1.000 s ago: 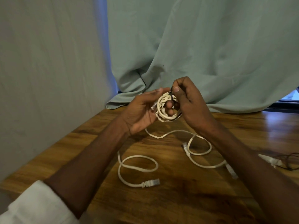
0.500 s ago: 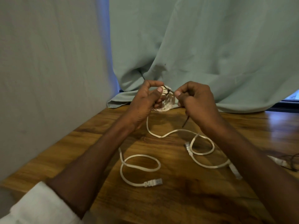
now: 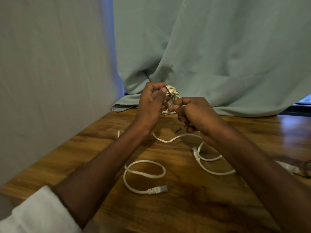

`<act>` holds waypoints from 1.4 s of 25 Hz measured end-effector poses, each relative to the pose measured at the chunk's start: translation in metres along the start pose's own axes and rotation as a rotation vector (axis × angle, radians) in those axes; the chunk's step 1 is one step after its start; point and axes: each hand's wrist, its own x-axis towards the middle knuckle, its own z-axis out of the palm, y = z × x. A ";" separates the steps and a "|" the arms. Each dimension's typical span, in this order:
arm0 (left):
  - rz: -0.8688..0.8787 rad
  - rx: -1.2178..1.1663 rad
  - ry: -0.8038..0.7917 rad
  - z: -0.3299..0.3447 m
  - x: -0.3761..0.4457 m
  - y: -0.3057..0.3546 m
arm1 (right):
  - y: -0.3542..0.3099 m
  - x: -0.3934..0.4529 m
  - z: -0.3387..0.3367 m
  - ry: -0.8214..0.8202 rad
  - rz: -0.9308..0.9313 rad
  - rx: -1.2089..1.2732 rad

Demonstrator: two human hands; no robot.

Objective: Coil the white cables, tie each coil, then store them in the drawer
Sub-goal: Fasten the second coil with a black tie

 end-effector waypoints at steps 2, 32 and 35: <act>0.080 0.137 0.046 -0.003 0.000 -0.002 | -0.006 -0.001 -0.003 -0.027 -0.004 0.039; 0.067 0.174 -0.708 0.000 -0.014 0.019 | -0.007 0.008 -0.047 0.209 -0.089 0.084; 0.020 0.131 -0.735 -0.001 -0.015 0.018 | -0.007 0.005 -0.047 0.164 -0.082 0.160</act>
